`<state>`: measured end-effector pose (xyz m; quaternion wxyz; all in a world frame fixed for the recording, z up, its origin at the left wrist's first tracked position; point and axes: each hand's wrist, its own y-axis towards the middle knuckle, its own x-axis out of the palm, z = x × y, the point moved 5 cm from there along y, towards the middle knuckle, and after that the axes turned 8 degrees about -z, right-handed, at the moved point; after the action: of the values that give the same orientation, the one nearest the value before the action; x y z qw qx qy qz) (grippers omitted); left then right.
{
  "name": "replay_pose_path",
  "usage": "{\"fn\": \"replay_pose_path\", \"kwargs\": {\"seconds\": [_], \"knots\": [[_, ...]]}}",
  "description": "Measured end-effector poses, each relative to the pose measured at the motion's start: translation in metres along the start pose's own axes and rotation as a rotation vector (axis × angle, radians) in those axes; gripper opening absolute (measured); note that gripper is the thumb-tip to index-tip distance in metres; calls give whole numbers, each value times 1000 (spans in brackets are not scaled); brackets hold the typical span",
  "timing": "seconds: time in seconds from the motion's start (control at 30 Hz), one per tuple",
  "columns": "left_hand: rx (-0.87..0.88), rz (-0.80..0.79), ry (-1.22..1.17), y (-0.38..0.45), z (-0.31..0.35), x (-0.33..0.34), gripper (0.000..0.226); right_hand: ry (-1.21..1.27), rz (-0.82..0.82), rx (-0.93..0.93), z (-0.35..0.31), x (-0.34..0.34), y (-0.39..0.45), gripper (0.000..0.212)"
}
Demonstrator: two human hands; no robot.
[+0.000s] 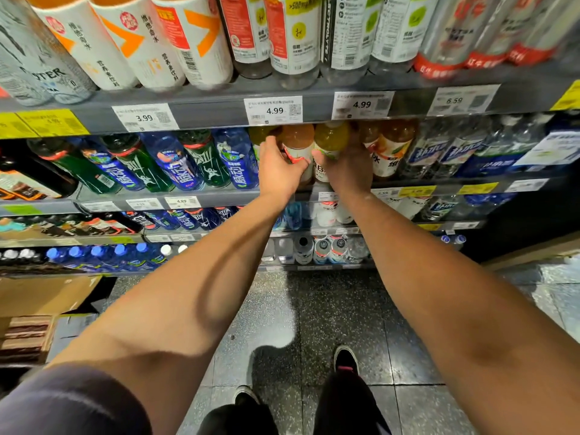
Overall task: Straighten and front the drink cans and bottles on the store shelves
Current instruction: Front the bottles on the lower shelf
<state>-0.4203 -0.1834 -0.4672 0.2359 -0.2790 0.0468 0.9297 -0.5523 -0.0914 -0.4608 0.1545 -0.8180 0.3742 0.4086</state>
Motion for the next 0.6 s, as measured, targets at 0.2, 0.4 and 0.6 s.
{"fn": "replay_pose_path", "kwargs": {"seconds": [0.2,0.4,0.6], "knots": [[-5,73,19,-5,11,2,53,-6,79,5,-10,-4,-18,83],[-52,91,-39,-1,5,6,45,455,156,98,22,-11,-35,80],[-166,107,-174,-3,-15,29,52,657,233,105,60,-27,-61,70]]}}
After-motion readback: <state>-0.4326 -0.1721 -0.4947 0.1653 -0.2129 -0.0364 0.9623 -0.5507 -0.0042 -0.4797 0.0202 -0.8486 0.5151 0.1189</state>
